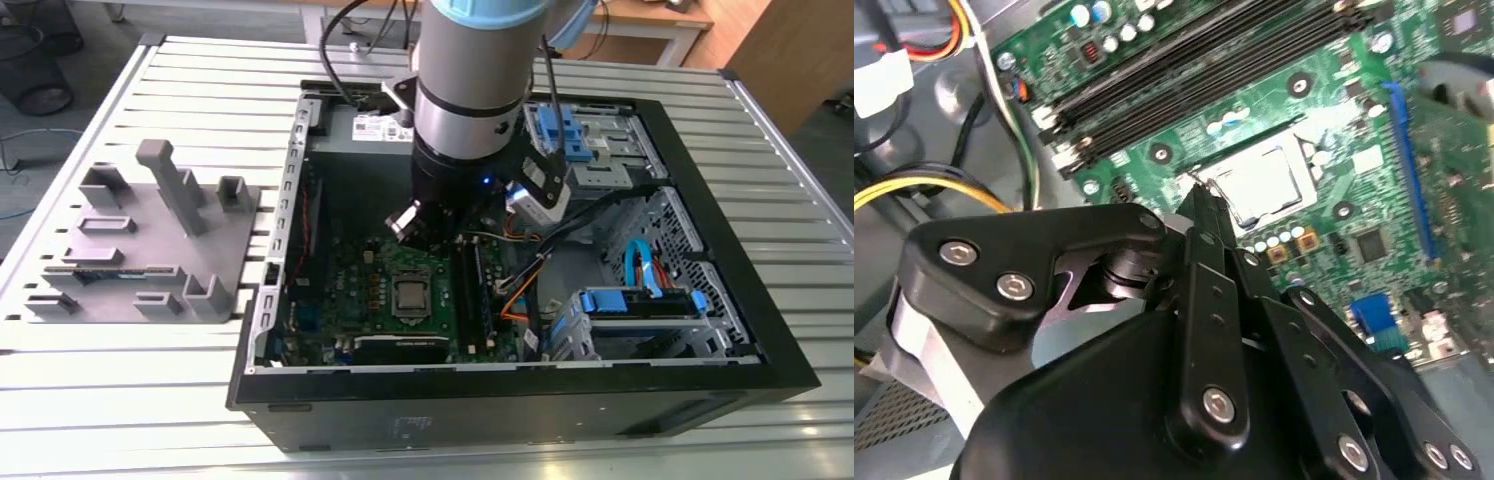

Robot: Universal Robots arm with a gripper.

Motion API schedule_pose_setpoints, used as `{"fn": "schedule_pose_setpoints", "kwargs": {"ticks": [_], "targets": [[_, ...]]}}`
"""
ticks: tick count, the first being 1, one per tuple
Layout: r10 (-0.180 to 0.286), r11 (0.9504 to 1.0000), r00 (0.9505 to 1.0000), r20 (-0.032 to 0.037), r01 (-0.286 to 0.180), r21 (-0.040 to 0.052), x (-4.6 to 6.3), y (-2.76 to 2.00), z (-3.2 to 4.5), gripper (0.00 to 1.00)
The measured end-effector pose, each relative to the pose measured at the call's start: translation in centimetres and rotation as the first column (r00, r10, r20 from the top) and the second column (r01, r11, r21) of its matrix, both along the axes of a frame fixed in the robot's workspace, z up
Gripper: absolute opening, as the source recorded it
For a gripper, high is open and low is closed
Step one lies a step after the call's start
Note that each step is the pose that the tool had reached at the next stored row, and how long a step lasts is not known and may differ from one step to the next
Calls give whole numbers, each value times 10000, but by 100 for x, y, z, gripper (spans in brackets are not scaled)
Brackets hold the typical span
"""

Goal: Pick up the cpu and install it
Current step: 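Install the first cpu locking lever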

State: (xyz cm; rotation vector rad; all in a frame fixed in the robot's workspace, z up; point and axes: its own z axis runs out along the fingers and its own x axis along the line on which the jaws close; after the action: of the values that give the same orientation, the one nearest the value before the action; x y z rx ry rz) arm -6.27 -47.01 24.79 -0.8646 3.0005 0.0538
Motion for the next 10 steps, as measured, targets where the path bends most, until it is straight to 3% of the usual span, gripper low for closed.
{"fn": "schedule_pose_setpoints", "kwargs": {"ticks": [4, 10], "targets": [[-22, 10000, 10000, -1, 22, 0, 3, -78, -7, 11], [-148, 9999, 9999, -1, 148, -1, 4, -150, -38, 11]]}}
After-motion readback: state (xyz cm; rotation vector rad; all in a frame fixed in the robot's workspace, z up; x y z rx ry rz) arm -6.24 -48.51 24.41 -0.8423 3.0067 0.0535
